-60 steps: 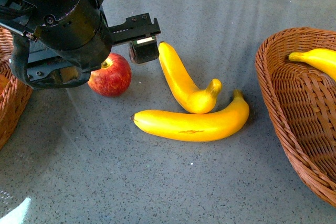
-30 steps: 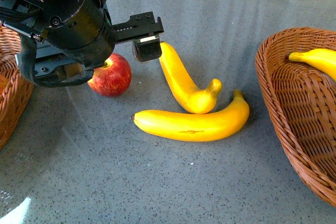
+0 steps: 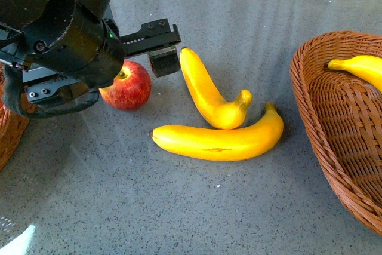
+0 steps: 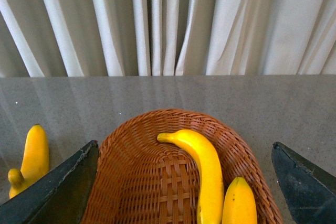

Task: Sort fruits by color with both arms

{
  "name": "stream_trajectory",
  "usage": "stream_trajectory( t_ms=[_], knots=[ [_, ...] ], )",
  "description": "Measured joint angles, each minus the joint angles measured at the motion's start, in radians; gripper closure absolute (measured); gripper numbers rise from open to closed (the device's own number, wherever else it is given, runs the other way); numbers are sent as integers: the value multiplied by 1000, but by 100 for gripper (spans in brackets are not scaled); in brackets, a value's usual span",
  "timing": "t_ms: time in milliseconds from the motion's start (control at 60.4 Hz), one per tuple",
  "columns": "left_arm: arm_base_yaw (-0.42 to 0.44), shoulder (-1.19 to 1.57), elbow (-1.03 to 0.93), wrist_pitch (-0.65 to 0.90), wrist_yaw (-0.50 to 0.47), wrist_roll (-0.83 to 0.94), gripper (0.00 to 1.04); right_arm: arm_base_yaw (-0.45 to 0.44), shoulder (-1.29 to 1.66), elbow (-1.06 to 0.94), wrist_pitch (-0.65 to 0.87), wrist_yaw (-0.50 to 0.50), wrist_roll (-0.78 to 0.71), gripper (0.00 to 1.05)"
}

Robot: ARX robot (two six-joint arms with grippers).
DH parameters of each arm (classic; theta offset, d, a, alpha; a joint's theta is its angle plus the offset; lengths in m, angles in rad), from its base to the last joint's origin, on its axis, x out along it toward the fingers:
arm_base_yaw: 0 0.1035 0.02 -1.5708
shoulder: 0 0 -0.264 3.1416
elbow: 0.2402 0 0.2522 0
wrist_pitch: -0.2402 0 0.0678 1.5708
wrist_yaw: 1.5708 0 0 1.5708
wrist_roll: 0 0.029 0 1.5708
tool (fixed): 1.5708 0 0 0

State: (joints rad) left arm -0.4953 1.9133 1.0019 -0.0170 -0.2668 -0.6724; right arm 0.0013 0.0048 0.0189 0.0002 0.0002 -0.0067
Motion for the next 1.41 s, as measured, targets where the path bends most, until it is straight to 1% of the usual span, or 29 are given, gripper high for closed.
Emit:
stream_trajectory(
  t_ms=[265, 794, 1407],
  knots=[
    [33, -10, -6, 0, -32, 21, 9, 0, 0, 0, 0, 0, 0, 9],
    [29, 41, 27, 20, -20, 78, 9, 0, 0, 0, 0, 0, 0, 9],
    [22, 148, 76, 31, -24, 103, 9, 0, 0, 0, 0, 0, 0, 9]
  ],
)
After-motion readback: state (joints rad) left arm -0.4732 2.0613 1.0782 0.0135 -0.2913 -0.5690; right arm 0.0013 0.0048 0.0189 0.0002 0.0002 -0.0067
